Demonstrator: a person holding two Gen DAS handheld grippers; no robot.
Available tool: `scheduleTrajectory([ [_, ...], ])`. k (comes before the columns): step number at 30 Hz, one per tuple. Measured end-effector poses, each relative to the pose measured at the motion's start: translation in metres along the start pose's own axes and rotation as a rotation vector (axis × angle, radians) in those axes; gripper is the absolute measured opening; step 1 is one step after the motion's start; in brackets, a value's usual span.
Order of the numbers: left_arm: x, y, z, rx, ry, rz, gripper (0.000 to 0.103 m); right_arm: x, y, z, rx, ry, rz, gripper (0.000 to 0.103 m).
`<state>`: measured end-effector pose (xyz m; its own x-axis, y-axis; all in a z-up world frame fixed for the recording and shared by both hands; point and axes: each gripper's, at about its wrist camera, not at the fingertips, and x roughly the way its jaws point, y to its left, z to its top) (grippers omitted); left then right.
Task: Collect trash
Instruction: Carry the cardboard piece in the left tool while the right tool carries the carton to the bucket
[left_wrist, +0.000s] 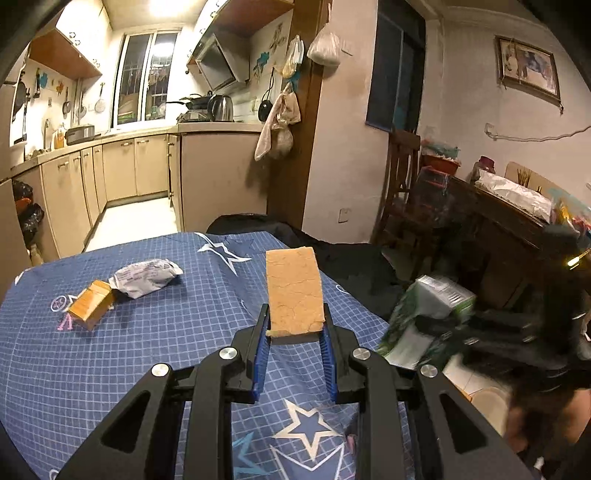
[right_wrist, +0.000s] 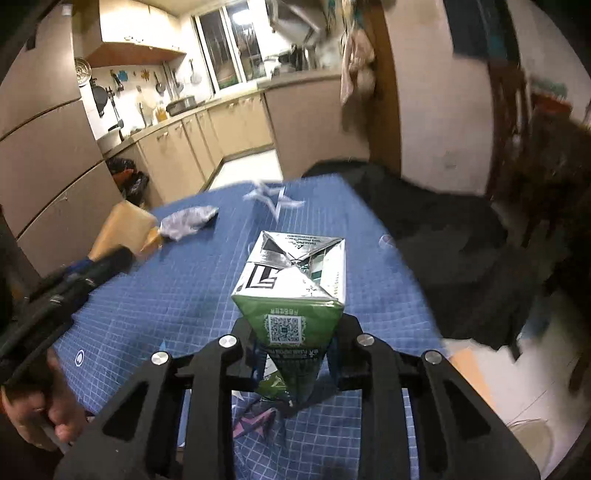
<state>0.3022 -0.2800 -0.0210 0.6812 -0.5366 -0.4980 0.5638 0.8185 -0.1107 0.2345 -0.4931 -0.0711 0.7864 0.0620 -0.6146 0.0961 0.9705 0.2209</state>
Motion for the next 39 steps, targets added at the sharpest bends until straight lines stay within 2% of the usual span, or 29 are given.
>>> scheduleTrajectory([
  [4,0.002,-0.006,0.003,0.018,0.001,0.005,0.026,-0.029,0.002,0.015,-0.021,-0.077,0.007,0.024],
  [8,0.005,-0.024,0.012,0.031,-0.007,-0.034,0.026,-0.066,-0.002,0.018,-0.052,-0.116,-0.065,0.024],
  [13,0.011,-0.066,0.012,0.062,0.000,-0.111,0.026,-0.102,-0.037,0.007,-0.030,-0.134,-0.176,0.024],
  [22,0.031,-0.191,-0.001,0.178,0.035,-0.309,0.026,-0.172,-0.129,-0.028,0.082,-0.156,-0.345,0.025],
  [28,0.047,-0.278,-0.017,0.236,0.075,-0.430,0.026,-0.212,-0.180,-0.060,0.157,-0.141,-0.438,0.025],
  [34,0.060,-0.365,-0.051,0.305,0.127,-0.541,0.026,-0.242,-0.222,-0.092,0.233,-0.124,-0.515,0.025],
  [39,0.071,-0.422,-0.074,0.356,0.175,-0.600,0.026,-0.257,-0.249,-0.119,0.286,-0.099,-0.563,0.025],
])
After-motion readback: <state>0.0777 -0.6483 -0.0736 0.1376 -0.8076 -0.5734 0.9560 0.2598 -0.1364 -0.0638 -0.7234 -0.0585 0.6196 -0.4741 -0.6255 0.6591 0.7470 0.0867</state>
